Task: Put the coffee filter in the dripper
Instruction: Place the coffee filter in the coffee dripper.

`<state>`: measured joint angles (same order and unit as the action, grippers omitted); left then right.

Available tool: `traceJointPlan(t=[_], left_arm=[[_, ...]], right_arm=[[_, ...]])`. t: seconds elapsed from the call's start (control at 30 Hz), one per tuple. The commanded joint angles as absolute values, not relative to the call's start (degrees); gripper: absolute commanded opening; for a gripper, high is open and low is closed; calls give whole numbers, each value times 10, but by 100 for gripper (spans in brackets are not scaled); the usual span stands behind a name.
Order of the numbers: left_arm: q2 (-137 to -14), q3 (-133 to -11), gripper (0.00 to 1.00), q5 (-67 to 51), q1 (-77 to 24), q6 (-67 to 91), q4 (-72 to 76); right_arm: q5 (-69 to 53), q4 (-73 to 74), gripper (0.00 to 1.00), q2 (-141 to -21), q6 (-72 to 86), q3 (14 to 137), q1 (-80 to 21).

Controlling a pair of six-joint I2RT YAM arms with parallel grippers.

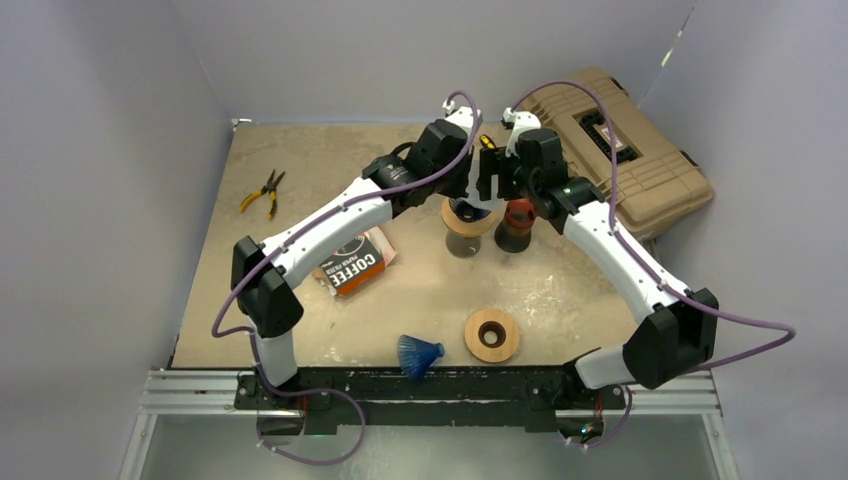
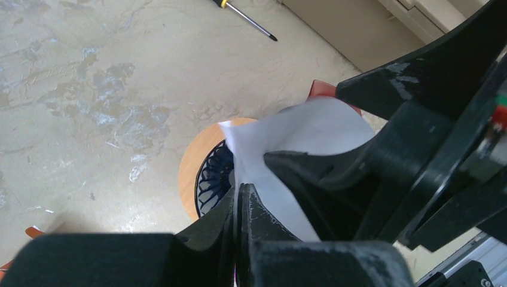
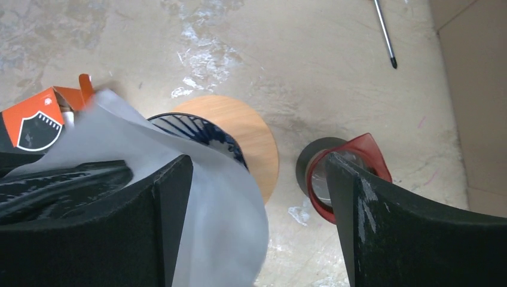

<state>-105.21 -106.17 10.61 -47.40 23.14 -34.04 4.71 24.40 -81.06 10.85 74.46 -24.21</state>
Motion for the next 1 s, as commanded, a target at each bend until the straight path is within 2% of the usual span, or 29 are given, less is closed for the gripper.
traceJointPlan(t=[0.0, 0.27, 0.63, 0.73, 0.97], left_arm=[[-1032, -1060, 0, 111, -467, 241, -326], [-1021, -1020, 0, 76, -427, 279, -311], [-1033, -1020, 0, 55, -420, 271, -311], [-1033, -1020, 8, 45, -421, 271, -308], [-1014, -1013, 35, 35, -421, 275, -308]], right_arm=[[25, 246, 83, -799, 103, 751, -222], [-25, 239, 78, -802, 111, 729, -191], [-75, 224, 74, -792, 122, 706, -178], [-90, 220, 73, -788, 126, 707, -178], [-95, 217, 76, -777, 135, 716, -177]])
